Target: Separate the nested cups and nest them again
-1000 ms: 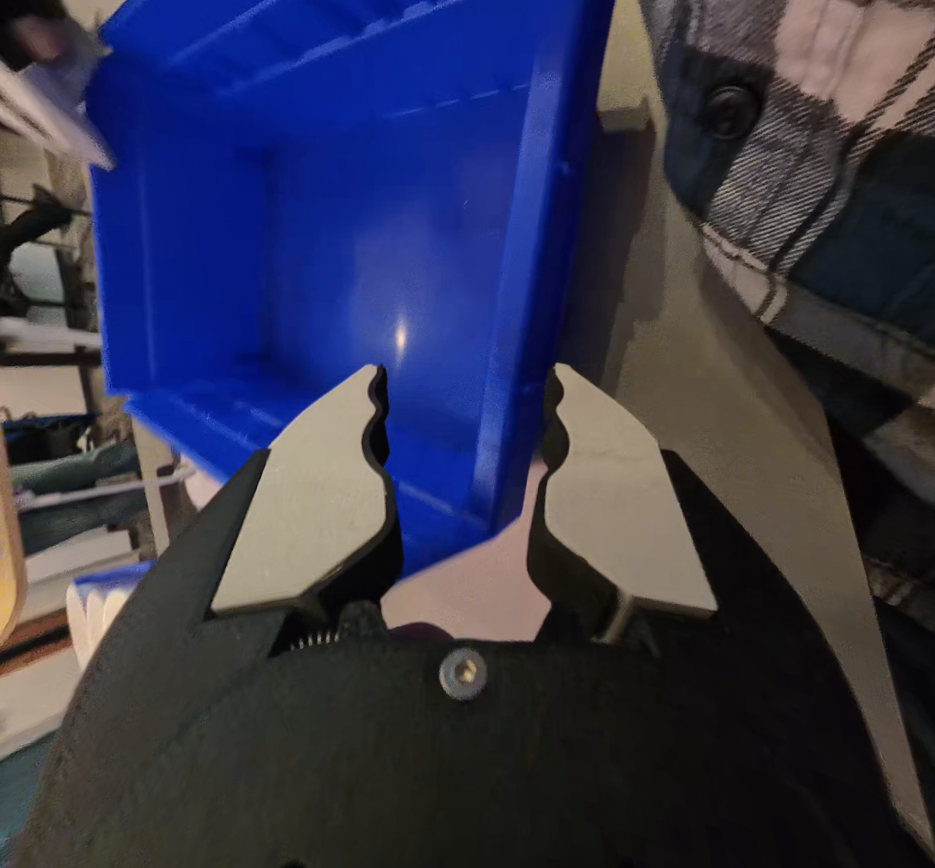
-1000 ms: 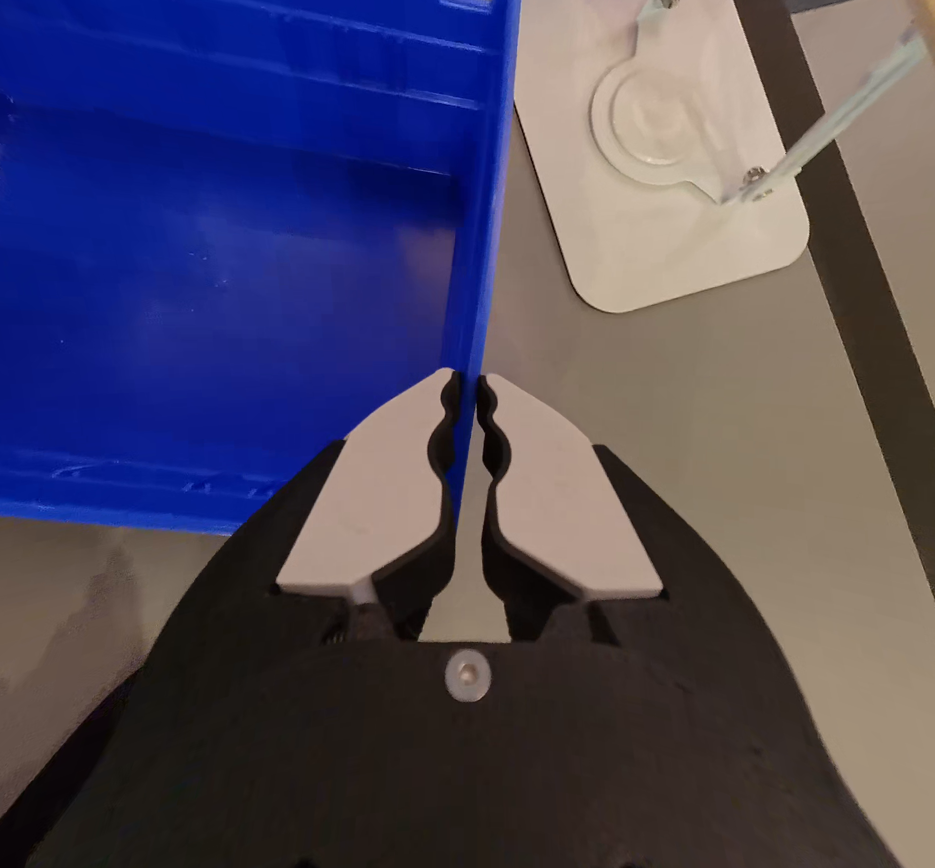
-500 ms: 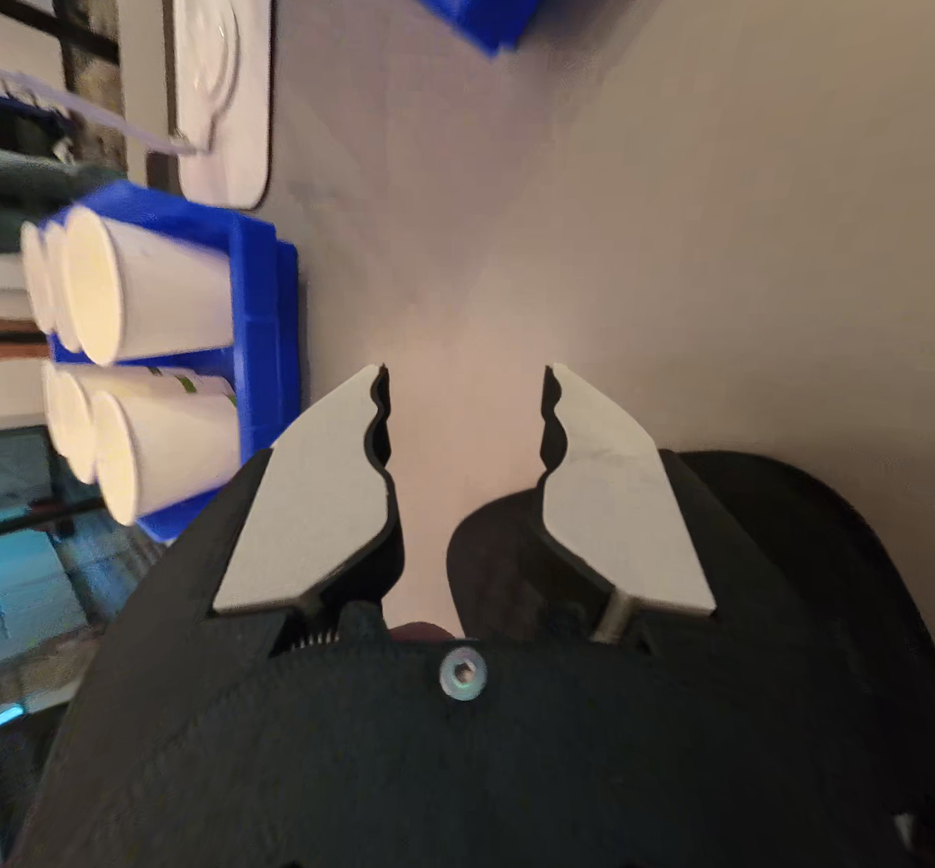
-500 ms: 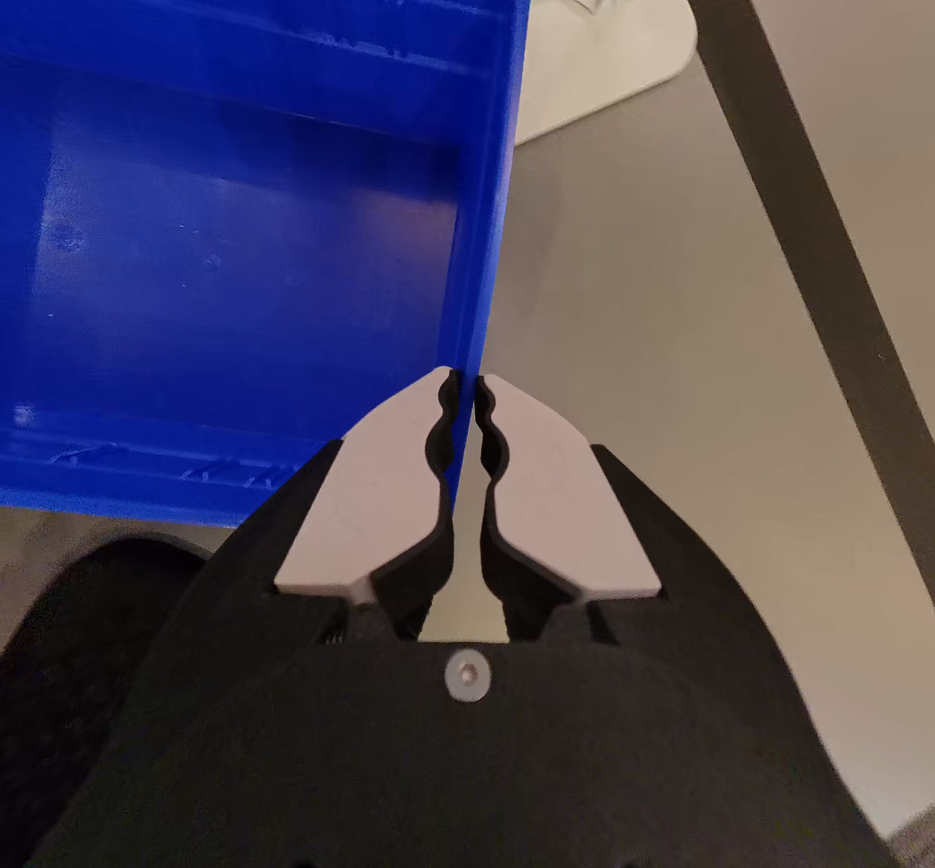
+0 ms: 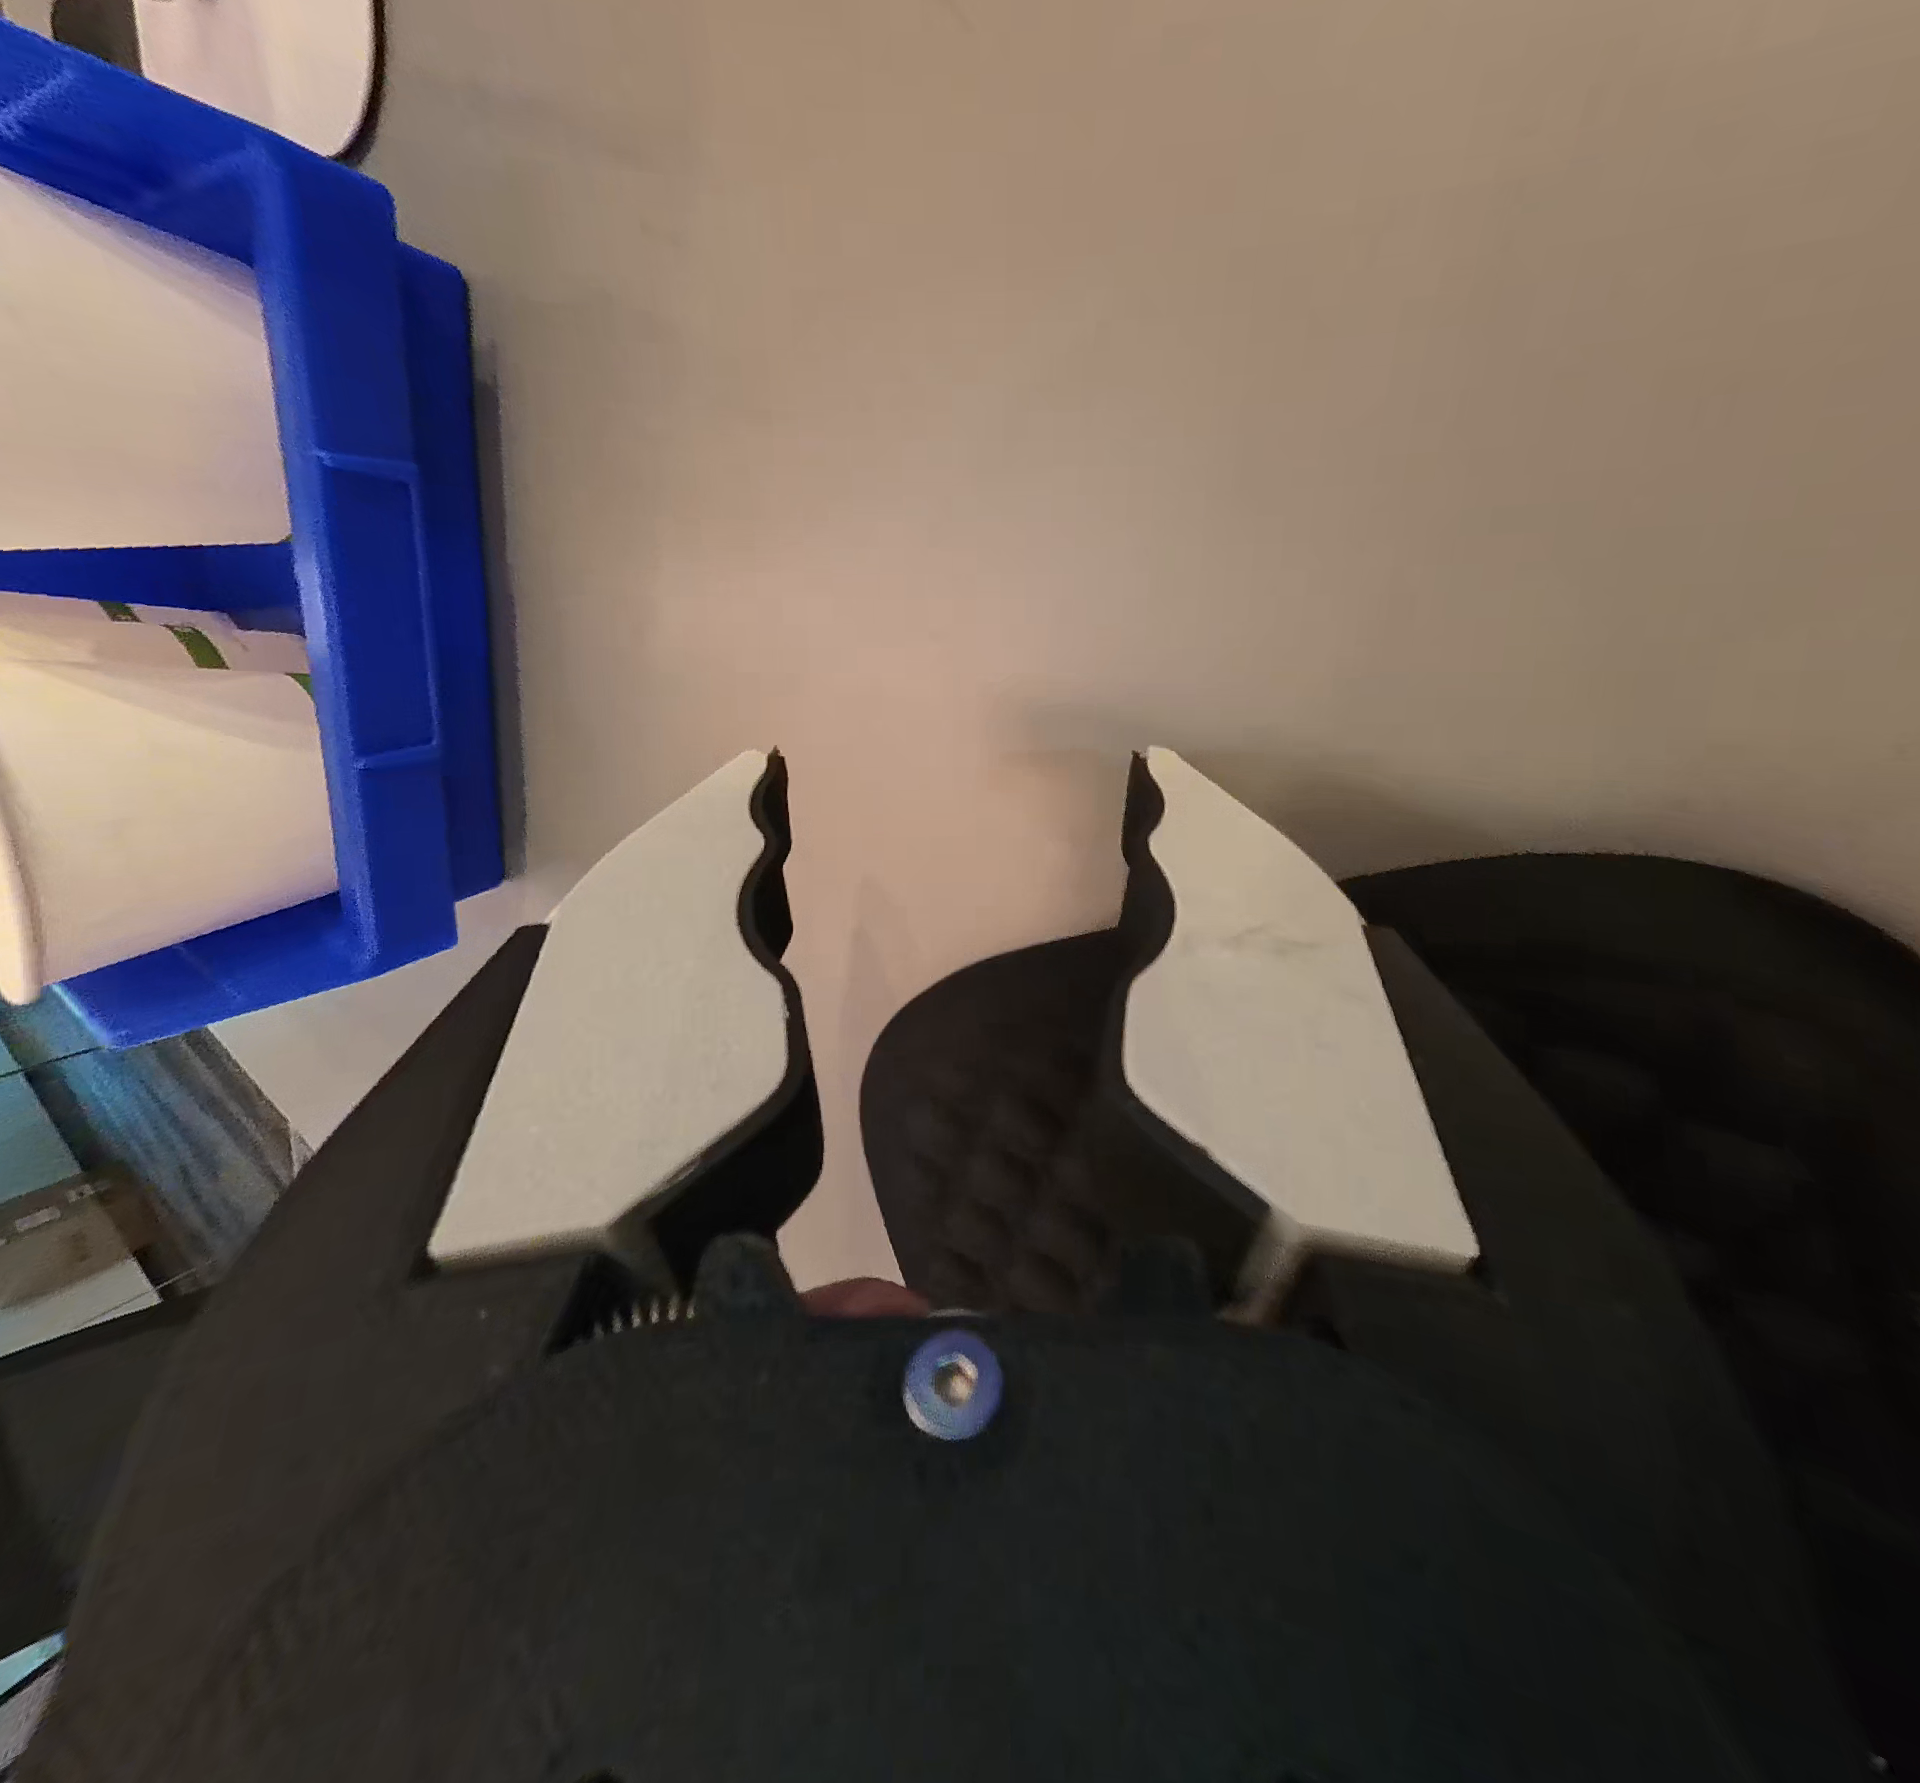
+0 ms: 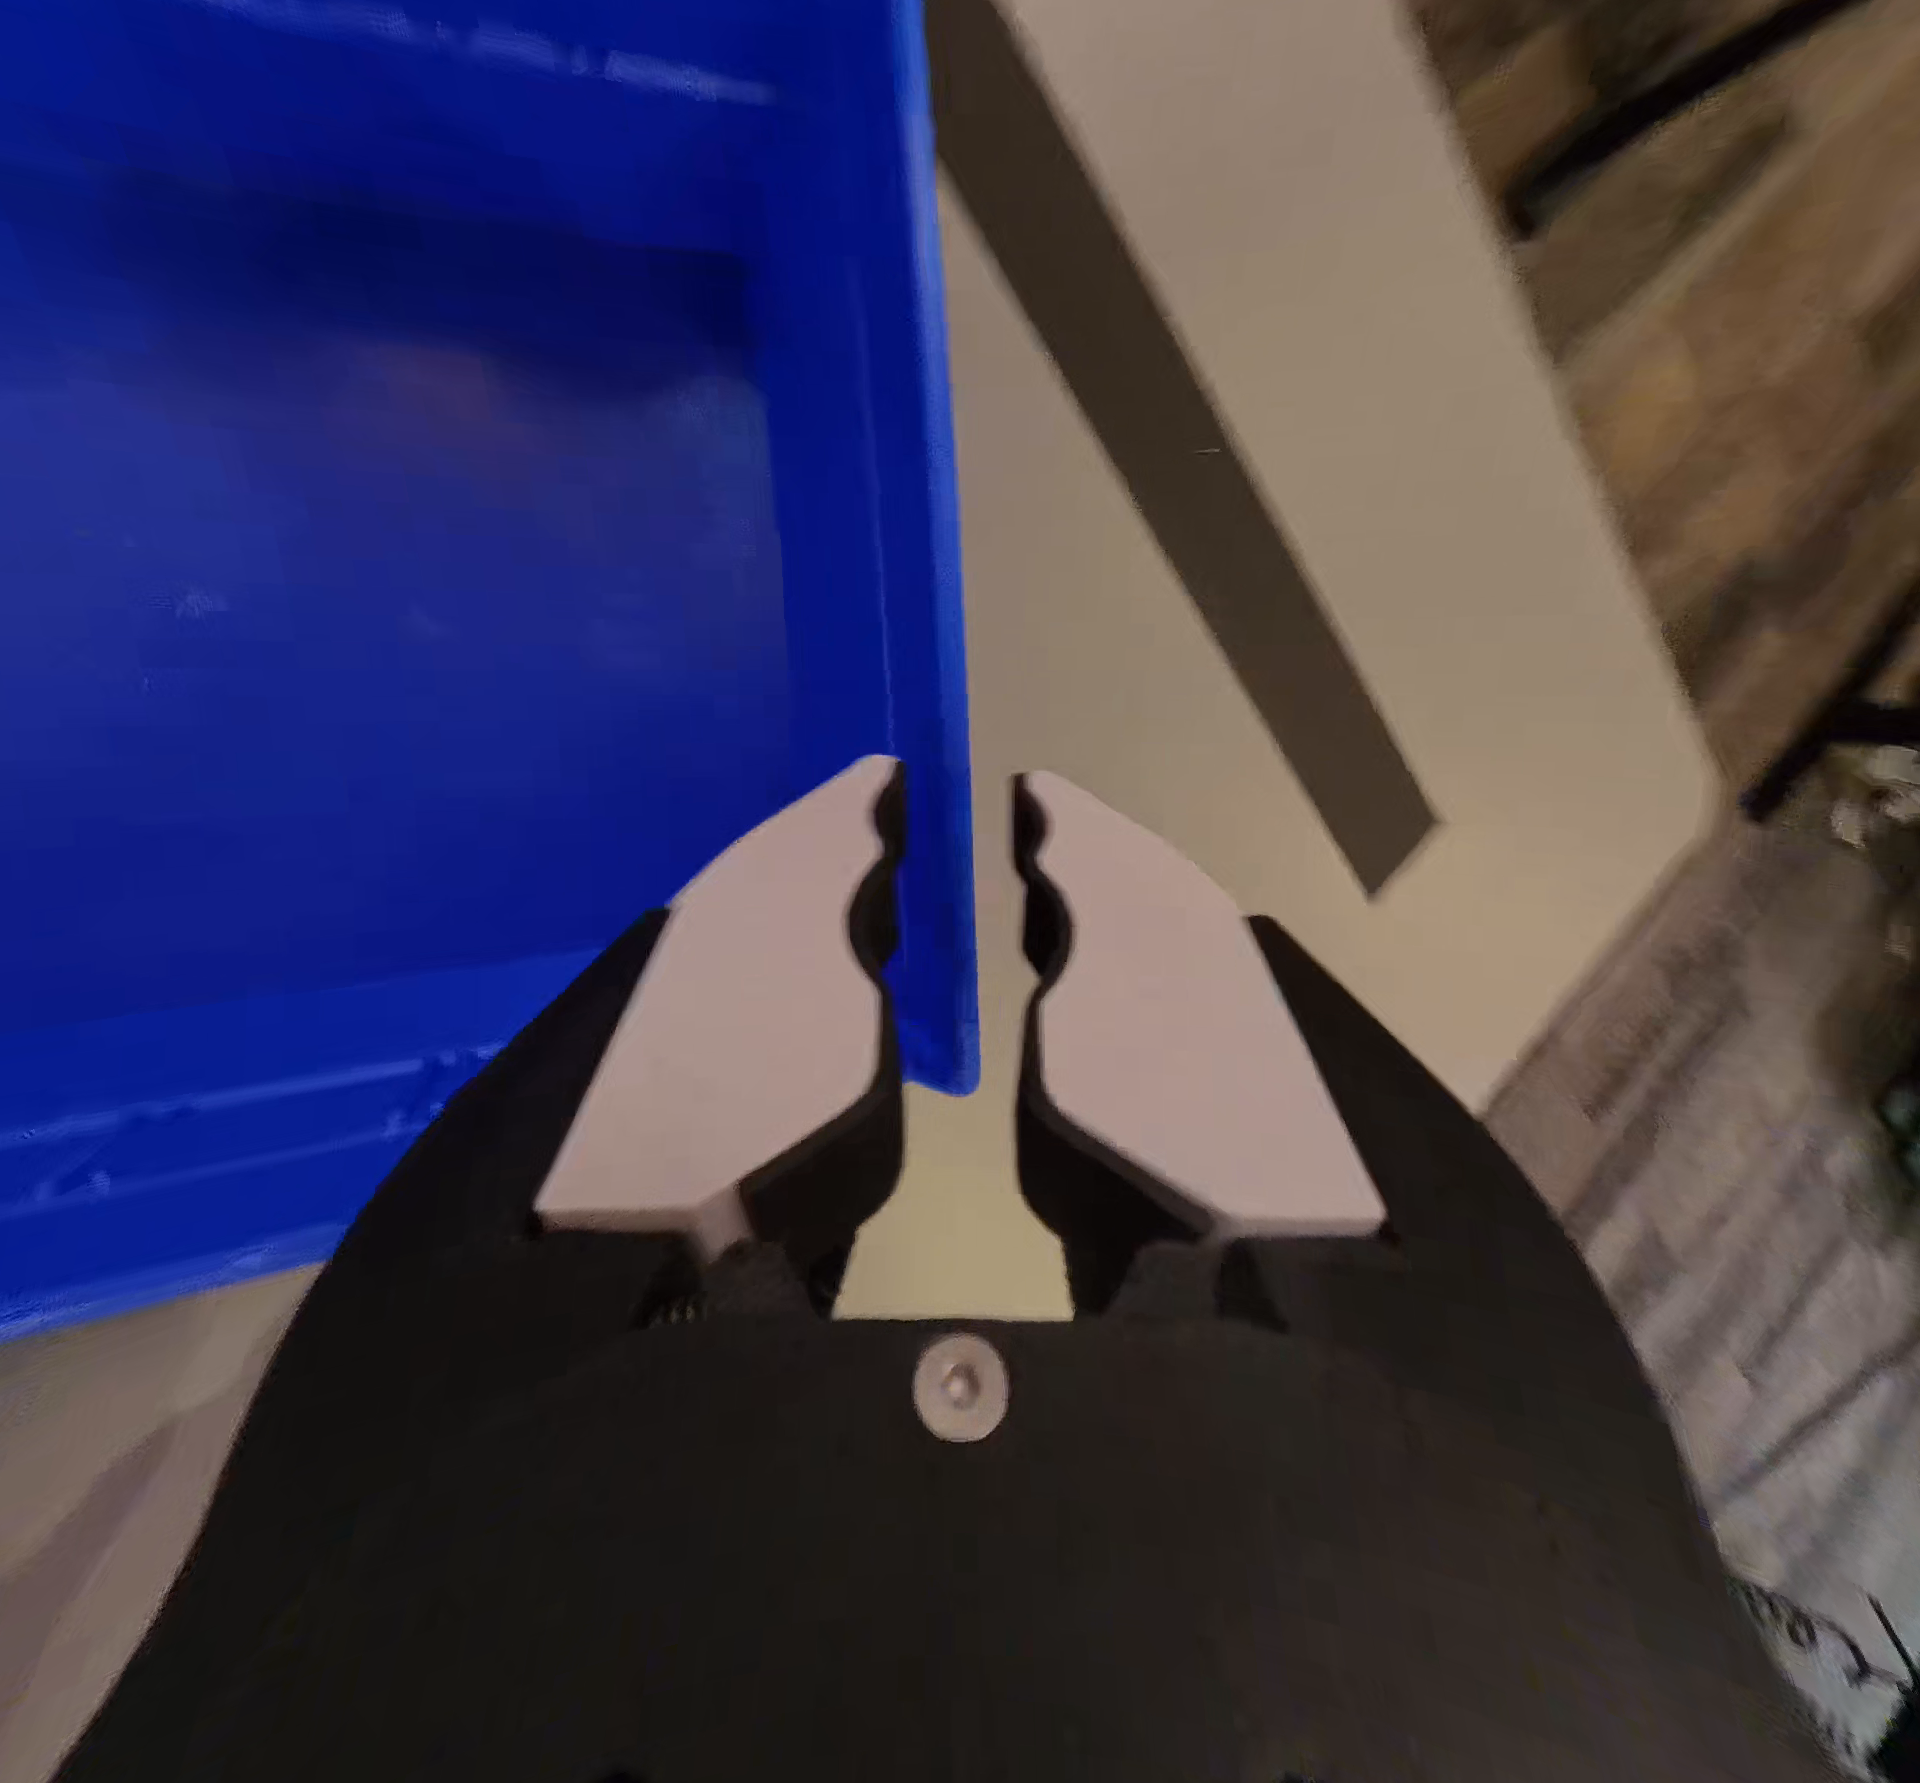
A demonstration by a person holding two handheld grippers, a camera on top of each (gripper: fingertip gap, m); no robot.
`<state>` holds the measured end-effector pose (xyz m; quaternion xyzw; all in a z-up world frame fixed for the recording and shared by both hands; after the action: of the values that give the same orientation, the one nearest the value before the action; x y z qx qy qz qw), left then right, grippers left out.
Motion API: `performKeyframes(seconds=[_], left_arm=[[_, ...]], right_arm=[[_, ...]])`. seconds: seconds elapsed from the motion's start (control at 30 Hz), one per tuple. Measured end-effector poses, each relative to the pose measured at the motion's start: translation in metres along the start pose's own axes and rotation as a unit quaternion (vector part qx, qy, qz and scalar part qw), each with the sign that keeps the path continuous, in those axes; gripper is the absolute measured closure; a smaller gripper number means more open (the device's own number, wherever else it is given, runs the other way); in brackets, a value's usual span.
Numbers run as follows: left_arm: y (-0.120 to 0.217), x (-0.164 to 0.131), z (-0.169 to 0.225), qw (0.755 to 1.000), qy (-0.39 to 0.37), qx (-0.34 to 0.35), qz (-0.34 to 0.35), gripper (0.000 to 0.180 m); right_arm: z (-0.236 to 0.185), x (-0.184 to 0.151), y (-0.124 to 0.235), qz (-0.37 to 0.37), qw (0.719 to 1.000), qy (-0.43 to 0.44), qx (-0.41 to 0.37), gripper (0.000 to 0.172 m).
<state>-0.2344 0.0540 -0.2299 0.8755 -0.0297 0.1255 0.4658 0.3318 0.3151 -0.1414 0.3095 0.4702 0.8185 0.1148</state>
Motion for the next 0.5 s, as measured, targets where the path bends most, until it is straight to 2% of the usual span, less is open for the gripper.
performKeyframes(seconds=[0.03,0.1,0.2,0.27,0.4,0.5], left_arm=[[0.001,0.000,-0.001,1.000,0.003,0.001,0.002,0.119],[0.001,-0.002,-0.004,1.000,0.002,0.008,-0.002,0.119],[0.003,-0.002,-0.010,1.000,0.007,0.015,0.000,0.119],[0.004,-0.002,-0.014,1.000,0.008,0.021,0.003,0.119],[0.007,0.003,-0.019,0.999,0.007,0.032,0.013,0.119],[0.008,0.008,-0.015,0.999,0.000,0.032,0.021,0.120]], right_arm=[[0.002,0.003,0.010,0.012,1.000,-0.005,-0.024,0.139],[-0.017,0.016,0.036,0.050,0.998,0.004,-0.034,0.130],[-0.095,0.046,0.072,0.121,0.990,0.041,0.054,0.128],[-0.155,0.057,0.080,0.127,0.982,0.076,0.116,0.129],[-0.246,0.060,0.060,0.079,0.971,0.131,0.185,0.128],[-0.262,0.048,0.028,-0.006,0.975,0.176,0.131,0.130]])
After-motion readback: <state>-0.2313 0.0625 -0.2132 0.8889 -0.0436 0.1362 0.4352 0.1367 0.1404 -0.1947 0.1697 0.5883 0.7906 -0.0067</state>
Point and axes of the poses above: each gripper's, where its closed fingertips meet, y back along the fingers, x out of its top, z = x × y across the jaws, the point moved 3 cm from there along y, back along the fingers, and after that the axes turned 3 degrees about -z, right-handed, at the moved point
